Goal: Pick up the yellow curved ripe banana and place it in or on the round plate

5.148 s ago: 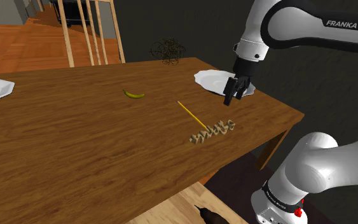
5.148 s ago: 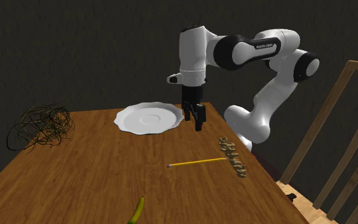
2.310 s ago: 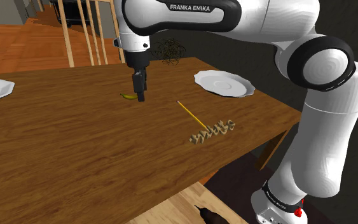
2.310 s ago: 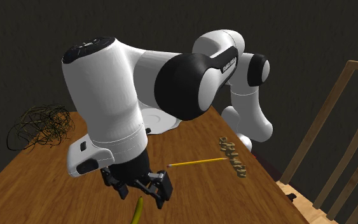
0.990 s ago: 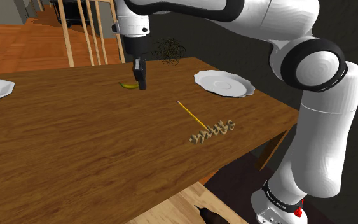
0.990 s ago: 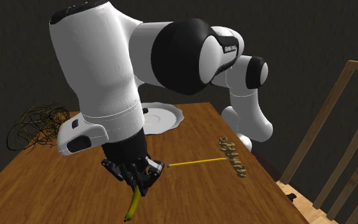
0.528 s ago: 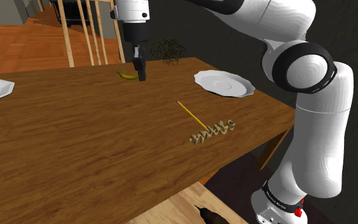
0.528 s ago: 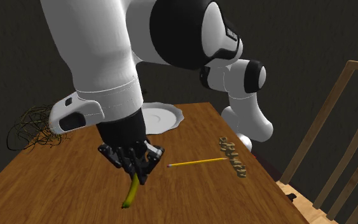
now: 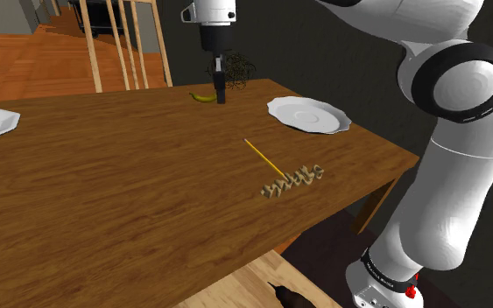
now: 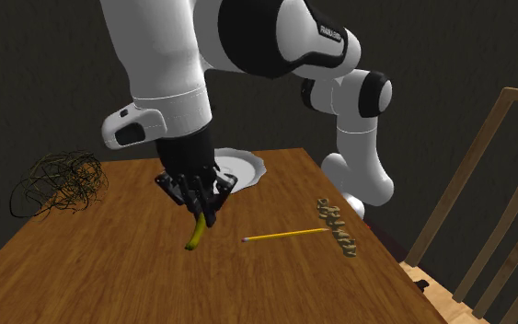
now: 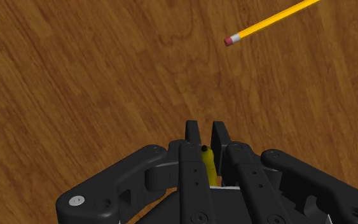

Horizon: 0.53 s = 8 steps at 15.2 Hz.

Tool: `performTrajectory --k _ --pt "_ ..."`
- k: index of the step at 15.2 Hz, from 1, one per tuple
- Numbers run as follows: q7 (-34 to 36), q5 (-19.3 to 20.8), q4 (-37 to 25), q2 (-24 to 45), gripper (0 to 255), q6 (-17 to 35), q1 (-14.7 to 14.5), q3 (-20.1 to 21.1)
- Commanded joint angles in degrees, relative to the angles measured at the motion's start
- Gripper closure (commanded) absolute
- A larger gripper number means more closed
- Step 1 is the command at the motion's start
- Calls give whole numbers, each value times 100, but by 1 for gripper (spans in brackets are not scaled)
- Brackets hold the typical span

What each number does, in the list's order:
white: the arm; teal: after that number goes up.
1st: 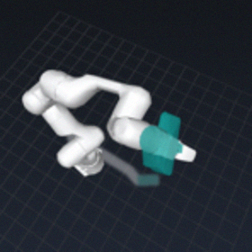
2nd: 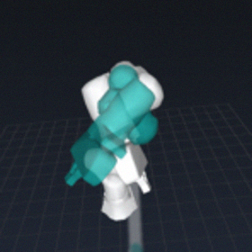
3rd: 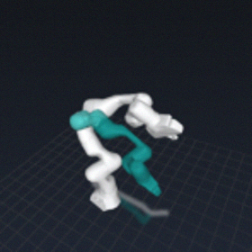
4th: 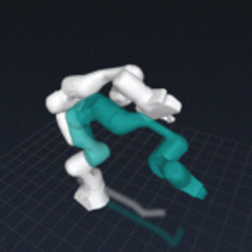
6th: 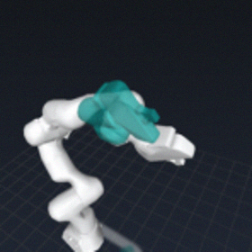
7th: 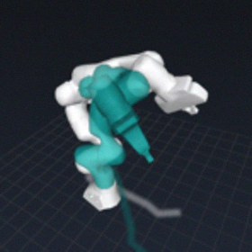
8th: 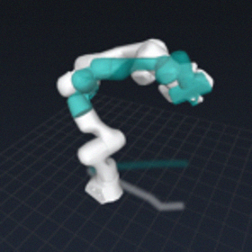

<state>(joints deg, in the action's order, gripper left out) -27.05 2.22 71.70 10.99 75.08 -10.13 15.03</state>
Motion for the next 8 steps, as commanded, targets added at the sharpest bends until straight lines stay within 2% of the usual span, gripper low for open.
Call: performTrajectory --k 1,8 --pt "-254 -74 447 -352 255 104 183 -92" --pt "-1221 -185 1738 -1405 255 374 713 -545"
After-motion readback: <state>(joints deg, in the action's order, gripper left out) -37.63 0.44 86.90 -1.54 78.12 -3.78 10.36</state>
